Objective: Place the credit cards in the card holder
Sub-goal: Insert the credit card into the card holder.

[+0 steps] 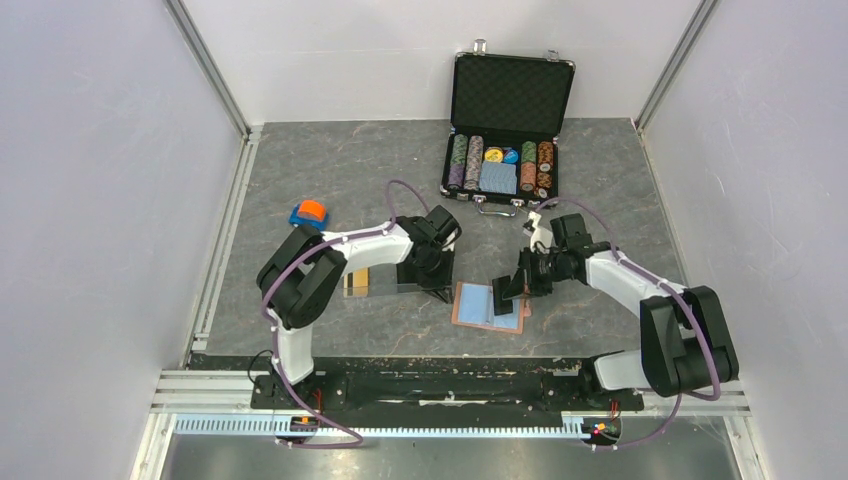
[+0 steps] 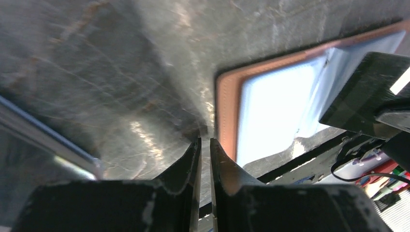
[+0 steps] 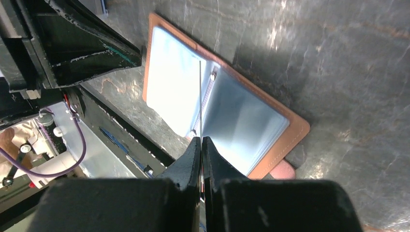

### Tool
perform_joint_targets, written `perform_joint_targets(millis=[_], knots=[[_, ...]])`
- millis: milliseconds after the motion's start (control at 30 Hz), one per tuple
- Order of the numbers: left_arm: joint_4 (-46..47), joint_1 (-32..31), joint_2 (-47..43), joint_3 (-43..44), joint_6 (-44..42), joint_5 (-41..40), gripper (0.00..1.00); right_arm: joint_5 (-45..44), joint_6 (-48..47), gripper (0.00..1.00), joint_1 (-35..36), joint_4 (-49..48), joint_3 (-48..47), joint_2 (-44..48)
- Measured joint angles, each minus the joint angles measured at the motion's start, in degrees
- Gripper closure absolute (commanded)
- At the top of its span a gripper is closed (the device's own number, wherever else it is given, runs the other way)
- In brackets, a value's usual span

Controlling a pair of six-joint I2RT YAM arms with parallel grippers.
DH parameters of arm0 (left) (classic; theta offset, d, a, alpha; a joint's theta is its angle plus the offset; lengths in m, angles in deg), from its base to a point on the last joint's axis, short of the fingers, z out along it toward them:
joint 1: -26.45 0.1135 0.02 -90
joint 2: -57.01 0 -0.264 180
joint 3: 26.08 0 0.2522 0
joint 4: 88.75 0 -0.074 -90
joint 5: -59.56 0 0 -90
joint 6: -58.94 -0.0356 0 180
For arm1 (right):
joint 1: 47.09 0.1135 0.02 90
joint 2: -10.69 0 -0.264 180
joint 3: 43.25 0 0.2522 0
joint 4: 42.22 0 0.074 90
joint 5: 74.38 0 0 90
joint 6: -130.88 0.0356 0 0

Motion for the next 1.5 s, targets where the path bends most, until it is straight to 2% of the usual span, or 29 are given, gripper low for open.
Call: perform_joint_targets(millis=[200,433,1133,1500], knots=[[0.7,-3.2,0.0,-0.4,0.0,0.3,0.83,2.6,3.0,1.00,0.0,-1.8,4.8,1.7],[0.6,-3.6,0.1,-0.7,0.0,0.4,0.83,5.2,7.5,1.00,0.0,-6.2,8.1,1.5],[0.6,-4.2,0.5,-0.6,0.0,1.6,0.84,7.8,9.0,1.00,0.0,-11.3,6.2,-7.2],[0.4,-4.2,0.7,-0.6,0.0,1.9,0.84,8.2,5.3,1.00,-0.1,-11.5,5.6,-9.2]])
